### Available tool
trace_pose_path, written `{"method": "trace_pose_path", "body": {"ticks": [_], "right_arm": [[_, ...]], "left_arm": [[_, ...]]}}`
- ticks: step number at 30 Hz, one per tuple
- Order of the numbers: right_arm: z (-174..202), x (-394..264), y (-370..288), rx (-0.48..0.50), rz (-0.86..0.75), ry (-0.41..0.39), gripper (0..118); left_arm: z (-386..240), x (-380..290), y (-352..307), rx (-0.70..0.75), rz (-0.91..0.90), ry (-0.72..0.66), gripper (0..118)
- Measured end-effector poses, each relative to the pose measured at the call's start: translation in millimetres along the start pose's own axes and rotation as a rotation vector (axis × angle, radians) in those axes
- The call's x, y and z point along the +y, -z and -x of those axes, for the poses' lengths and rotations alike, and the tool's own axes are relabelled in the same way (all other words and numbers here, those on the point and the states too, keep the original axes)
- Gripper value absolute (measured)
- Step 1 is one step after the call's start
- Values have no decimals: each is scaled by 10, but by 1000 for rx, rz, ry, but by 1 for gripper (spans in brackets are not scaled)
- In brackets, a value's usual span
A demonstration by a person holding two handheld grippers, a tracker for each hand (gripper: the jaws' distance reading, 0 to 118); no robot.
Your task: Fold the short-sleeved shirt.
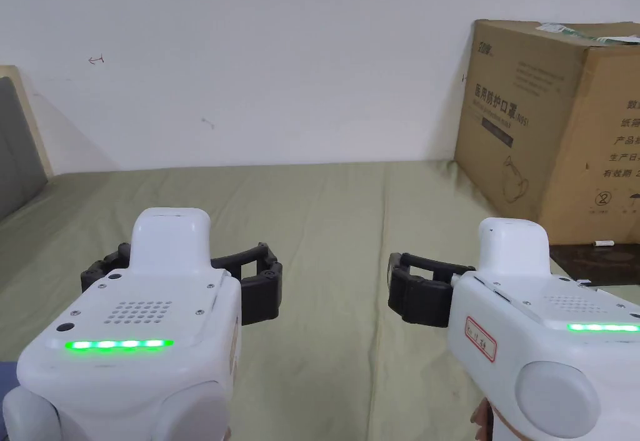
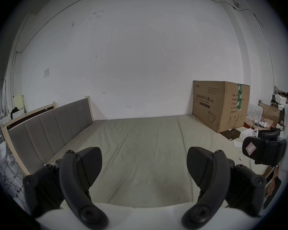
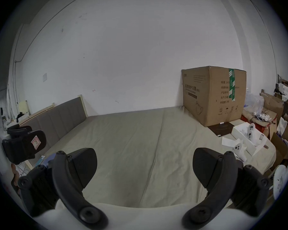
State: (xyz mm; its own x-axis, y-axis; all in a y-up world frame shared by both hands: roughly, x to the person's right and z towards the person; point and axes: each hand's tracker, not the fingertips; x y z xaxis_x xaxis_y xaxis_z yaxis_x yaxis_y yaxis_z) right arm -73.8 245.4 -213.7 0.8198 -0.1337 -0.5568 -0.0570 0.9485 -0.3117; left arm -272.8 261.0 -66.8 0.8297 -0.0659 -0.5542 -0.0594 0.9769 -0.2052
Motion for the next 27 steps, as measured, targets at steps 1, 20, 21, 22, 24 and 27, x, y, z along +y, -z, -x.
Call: {"method": "trace_pose_path", "body": {"ticks": [1,20,21,22,24,27], "right_arm": [[9,-5,1,-7,-7,0,114],[96,20,-107,-48,14,-39,114],[102,11,-97,-54,17,-50,114],[112,1,-96,-55,18,-53,114],[120,-3,-96,-59,21,-50,114],[135,-24,-99,-74,7,-61,114]], "left_arm": [[4,2,2,0,1,-2,107],[-32,-17,35,-5,24,14,107],[-32,-18,37,-8,26,16,107],[-34,-15,38,-8,27,15,107],[-43,-10,40,-11,26,17,107],[-40,-1,42,-7,24,20,107]]}}
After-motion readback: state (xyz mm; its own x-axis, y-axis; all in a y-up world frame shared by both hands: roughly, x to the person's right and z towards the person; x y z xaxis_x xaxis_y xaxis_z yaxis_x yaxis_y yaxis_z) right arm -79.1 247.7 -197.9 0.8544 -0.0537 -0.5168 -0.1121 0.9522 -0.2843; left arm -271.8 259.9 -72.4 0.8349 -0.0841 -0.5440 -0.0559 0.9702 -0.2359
